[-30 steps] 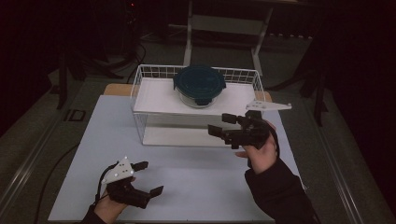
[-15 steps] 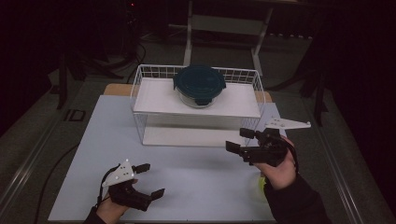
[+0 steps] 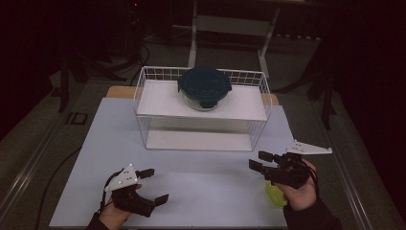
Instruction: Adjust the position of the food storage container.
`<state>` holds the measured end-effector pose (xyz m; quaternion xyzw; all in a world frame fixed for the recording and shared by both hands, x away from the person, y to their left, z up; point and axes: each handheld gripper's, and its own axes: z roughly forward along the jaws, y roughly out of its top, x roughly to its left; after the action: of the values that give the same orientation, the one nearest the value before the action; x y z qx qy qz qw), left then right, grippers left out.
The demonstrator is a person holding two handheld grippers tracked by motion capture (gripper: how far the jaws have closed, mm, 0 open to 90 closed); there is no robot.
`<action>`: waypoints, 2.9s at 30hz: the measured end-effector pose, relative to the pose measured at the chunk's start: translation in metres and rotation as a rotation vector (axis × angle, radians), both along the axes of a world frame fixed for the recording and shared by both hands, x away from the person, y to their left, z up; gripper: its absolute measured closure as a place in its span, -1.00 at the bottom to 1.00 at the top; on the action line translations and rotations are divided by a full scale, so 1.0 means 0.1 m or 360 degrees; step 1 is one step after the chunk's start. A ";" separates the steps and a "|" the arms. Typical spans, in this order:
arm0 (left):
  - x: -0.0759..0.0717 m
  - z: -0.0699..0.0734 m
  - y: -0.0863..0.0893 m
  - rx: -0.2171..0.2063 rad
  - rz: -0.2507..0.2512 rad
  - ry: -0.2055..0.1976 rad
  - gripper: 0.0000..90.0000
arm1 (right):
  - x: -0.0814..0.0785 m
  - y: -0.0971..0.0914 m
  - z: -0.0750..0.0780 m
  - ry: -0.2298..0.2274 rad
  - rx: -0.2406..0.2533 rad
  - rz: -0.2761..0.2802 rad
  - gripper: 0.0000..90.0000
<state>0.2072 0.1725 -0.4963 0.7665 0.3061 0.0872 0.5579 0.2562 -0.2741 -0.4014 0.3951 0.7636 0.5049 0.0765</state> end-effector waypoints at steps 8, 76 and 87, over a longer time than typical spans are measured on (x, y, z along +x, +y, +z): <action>0.00 -0.01 -0.01 0.0016 -0.0009 0.0006 -1.00 | -0.14 -0.32 -0.15 0.0013 -0.0059 -0.0098 0.49; 0.00 -0.02 -0.01 0.0002 -0.0039 0.0013 -1.00 | -0.39 -0.94 -1.19 0.0384 -0.0284 -0.0435 1.00; 0.00 -0.02 -0.01 0.0001 -0.0040 0.0017 -1.00 | -0.22 -0.60 -1.17 0.0396 -0.0340 -0.0289 1.00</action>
<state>0.2071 0.1717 -0.4988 0.7709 0.2994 0.0763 0.5570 0.2341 -0.3340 -0.5184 0.5113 0.7776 0.3594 0.0684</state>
